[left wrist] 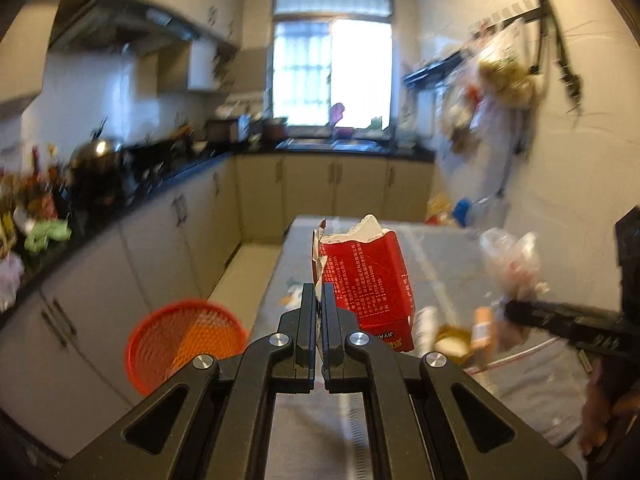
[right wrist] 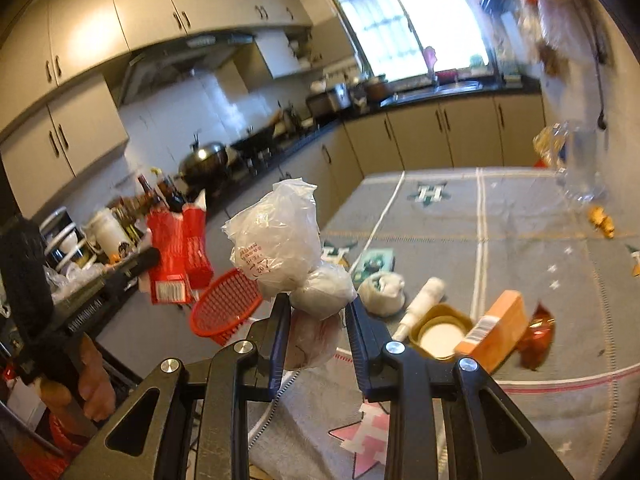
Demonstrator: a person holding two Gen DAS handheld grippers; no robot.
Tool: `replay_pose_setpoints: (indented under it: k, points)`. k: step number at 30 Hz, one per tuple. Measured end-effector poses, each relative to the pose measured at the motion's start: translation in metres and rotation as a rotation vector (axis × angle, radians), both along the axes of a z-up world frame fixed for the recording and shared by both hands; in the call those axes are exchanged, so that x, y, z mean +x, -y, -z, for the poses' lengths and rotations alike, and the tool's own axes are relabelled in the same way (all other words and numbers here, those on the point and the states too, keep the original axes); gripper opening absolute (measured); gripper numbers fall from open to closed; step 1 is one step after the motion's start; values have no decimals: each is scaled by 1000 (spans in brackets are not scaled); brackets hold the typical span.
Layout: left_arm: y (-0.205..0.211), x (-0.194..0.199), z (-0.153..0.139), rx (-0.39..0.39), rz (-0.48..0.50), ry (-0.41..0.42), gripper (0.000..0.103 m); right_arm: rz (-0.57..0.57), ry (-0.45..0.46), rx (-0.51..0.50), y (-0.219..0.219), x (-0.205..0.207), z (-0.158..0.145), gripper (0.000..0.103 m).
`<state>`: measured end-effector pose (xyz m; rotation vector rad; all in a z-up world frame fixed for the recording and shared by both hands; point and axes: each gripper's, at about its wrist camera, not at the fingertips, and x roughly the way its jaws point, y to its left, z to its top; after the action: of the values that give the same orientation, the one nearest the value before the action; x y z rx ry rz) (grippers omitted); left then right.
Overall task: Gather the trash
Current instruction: 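Lift the red packet and white plastic bag and carry both over the red basket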
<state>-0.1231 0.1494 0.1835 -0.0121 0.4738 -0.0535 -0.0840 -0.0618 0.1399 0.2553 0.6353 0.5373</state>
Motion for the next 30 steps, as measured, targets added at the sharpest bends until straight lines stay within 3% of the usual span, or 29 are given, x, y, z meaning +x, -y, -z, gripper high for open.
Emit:
replay_pose_setpoints:
  k: [12,30]
  points:
    - [-83,31,79,-50,-187,-110,2,-97,-108,-62,-66,62,45,30]
    - [-151,56,115,-104,-377,-196,2,-286,-186,-143,-194,110,69,31]
